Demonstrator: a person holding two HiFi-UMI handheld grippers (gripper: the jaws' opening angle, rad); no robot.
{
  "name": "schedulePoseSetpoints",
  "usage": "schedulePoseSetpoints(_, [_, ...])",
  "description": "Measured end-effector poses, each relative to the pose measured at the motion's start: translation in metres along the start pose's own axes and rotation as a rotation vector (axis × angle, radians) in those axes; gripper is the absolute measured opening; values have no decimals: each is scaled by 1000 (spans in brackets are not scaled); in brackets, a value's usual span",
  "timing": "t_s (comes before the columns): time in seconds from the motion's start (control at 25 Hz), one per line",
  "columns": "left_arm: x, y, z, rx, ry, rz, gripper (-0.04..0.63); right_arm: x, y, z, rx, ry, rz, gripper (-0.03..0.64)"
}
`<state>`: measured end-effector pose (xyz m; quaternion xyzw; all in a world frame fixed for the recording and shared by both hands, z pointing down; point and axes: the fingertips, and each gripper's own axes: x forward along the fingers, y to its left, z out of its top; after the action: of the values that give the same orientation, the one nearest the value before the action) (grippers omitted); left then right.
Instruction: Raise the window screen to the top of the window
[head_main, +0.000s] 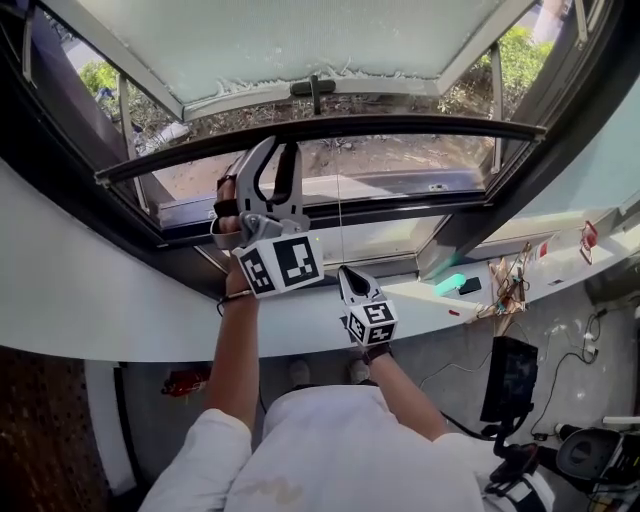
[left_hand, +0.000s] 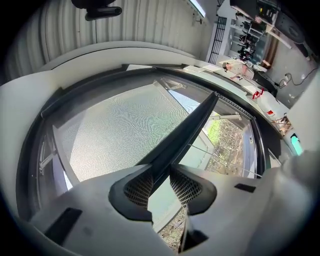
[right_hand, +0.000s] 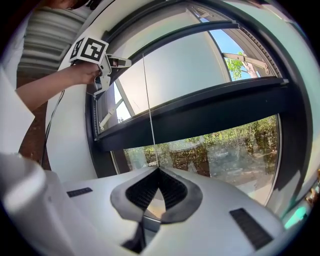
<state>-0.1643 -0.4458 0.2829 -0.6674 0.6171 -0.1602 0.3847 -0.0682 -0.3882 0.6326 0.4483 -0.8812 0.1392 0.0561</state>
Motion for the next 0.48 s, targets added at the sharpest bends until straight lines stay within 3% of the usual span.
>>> schedulePoseSetpoints(0.32, [2,20,17,18,-31,44,81,2,16,23,-64,-34,41,2])
schedulePoseSetpoints(0.48, [5,28,22,24,-44,57,81,5,17,33,-27,-41,62,2])
